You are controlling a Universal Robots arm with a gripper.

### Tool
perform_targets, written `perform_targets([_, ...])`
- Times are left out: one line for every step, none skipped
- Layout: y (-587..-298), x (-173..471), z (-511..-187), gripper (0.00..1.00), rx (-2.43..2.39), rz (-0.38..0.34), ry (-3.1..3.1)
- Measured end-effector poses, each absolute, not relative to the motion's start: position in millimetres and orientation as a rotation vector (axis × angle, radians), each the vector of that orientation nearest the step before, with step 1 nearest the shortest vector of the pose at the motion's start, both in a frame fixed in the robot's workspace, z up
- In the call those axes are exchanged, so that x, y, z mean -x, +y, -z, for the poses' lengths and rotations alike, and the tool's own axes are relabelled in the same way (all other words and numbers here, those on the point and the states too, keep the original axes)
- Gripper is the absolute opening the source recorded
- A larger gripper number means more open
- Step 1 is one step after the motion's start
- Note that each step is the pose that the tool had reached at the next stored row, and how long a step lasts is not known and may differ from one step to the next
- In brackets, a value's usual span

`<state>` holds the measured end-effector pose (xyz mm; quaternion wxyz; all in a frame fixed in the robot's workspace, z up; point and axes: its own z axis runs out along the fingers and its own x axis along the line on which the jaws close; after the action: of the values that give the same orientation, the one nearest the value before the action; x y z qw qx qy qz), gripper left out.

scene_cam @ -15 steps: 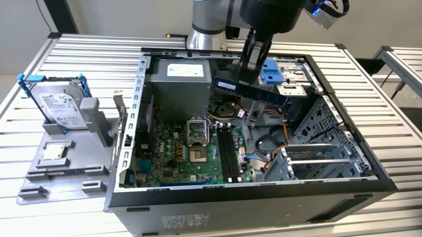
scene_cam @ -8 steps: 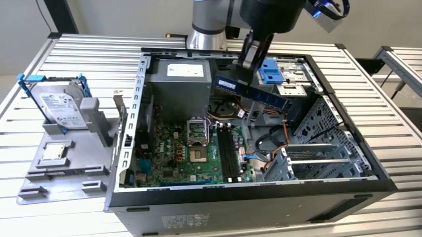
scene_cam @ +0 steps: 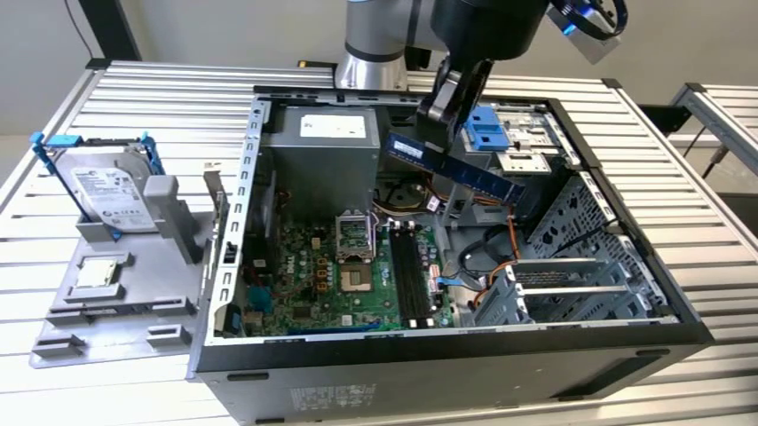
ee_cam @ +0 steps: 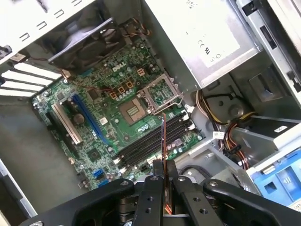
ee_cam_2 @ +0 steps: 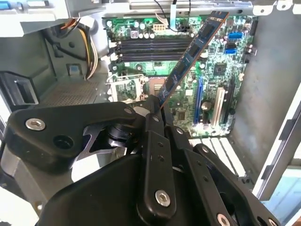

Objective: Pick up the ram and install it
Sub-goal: 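Insert the ram into the slot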

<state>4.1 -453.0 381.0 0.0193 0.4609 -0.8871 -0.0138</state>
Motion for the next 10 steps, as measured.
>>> perform_targets([-453.1,-4.1,-381.0,0.00,-1.414,0.043,-2.762])
perform_targets([-453.1,-4.1,-381.0,0.00,-1.398,0.043,-2.770])
perform_targets([-453.1,-4.1,-381.0,0.00,-1.385,0.044,-2.777])
perform_targets([-453.2,-4.1,-381.0,0.00,-1.370,0.044,-2.784])
perform_targets([-453.2,-4.1,-381.1,0.00,-1.356,0.044,-2.791])
perform_targets([-453.3,-4.1,-381.1,0.00,-1.344,0.045,-2.797])
perform_targets([-453.3,-4.1,-381.1,0.00,-1.331,0.045,-2.804])
perform_targets([-453.3,-4.1,-381.0,0.00,-1.317,0.045,-2.810])
perform_targets([-453.3,-4.1,-381.0,0.00,-1.305,0.045,-2.816])
perform_targets([-453.3,-4.1,-381.0,0.00,-1.292,0.046,-2.822])
